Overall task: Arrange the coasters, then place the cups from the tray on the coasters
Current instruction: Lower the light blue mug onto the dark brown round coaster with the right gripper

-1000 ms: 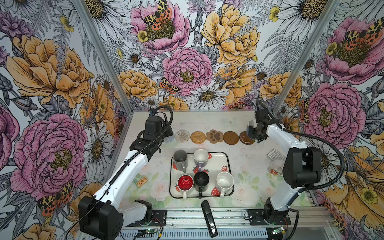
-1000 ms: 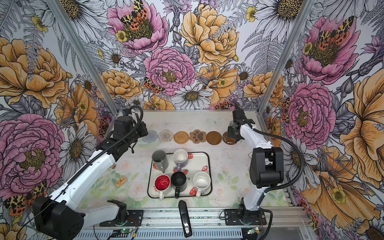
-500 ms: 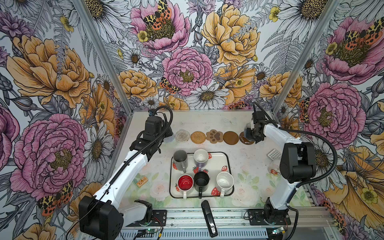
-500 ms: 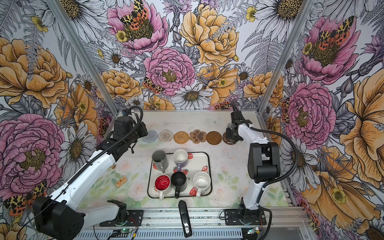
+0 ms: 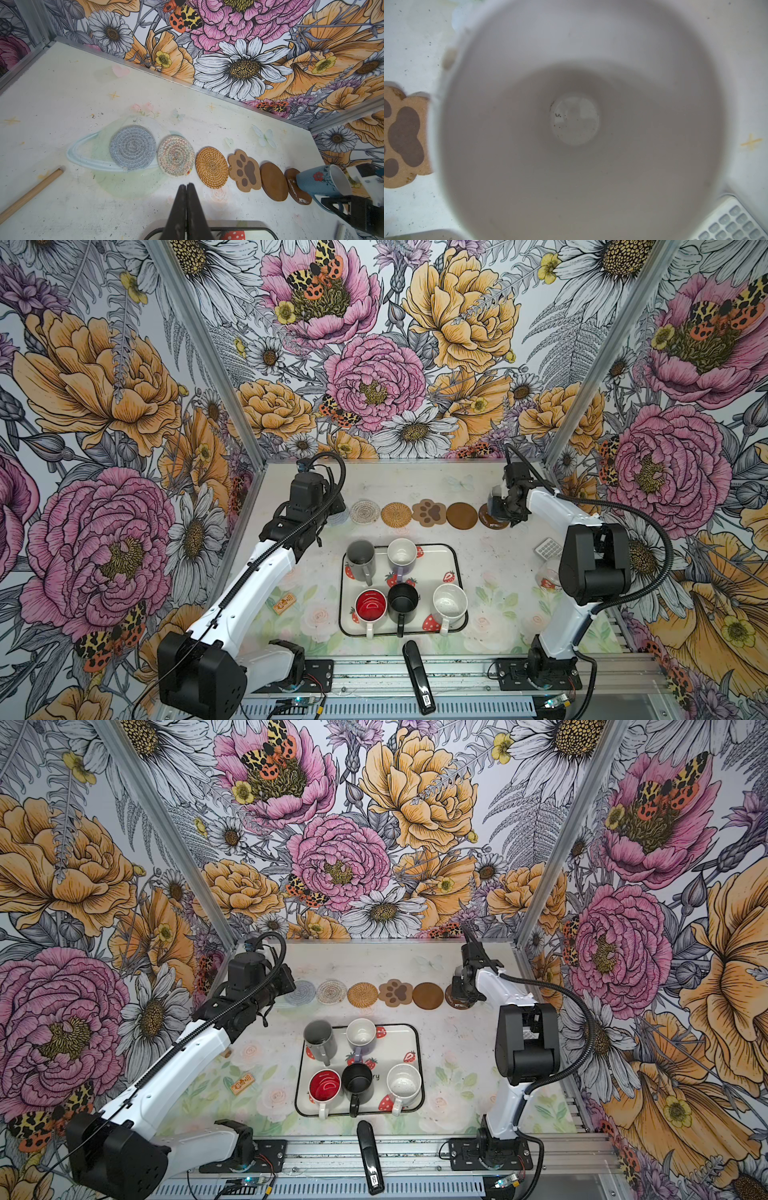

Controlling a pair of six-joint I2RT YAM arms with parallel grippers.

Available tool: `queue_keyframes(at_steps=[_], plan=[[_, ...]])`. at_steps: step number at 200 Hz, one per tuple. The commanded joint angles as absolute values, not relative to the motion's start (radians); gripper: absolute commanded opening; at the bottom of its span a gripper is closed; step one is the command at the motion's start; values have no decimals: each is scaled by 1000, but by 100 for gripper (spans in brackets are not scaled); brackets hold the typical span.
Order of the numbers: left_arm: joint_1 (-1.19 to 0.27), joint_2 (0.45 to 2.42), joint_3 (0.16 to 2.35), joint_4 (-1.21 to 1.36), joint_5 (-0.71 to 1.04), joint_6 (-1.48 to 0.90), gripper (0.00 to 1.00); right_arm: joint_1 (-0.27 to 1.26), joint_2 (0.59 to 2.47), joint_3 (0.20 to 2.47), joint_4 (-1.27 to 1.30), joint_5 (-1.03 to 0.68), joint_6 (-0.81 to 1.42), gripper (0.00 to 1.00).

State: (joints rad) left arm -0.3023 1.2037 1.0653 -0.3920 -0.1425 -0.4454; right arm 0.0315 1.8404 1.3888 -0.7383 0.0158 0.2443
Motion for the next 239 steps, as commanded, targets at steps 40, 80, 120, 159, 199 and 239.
queue_keyframes(at_steps=[40, 80, 120, 159, 199, 239], plan=[[-292, 1182, 1049, -377, -161, -451, 7, 35, 1850, 1392, -683, 49, 236, 0], [-292, 1183, 1049, -376, -162, -451, 7, 35, 1843, 1380, -683, 48, 238, 1], [-290, 1180, 1048, -376, -158, -453, 7, 37, 1840, 1370, -683, 44, 238, 12], [-292, 1175, 1046, -376, -157, -454, 7, 38, 1829, 1362, -683, 43, 239, 18], [-294, 1172, 1043, -376, -156, -454, 6, 38, 1824, 1357, -683, 44, 240, 36], [-295, 1170, 1043, -376, -157, -454, 7, 38, 1809, 1356, -683, 47, 242, 46]])
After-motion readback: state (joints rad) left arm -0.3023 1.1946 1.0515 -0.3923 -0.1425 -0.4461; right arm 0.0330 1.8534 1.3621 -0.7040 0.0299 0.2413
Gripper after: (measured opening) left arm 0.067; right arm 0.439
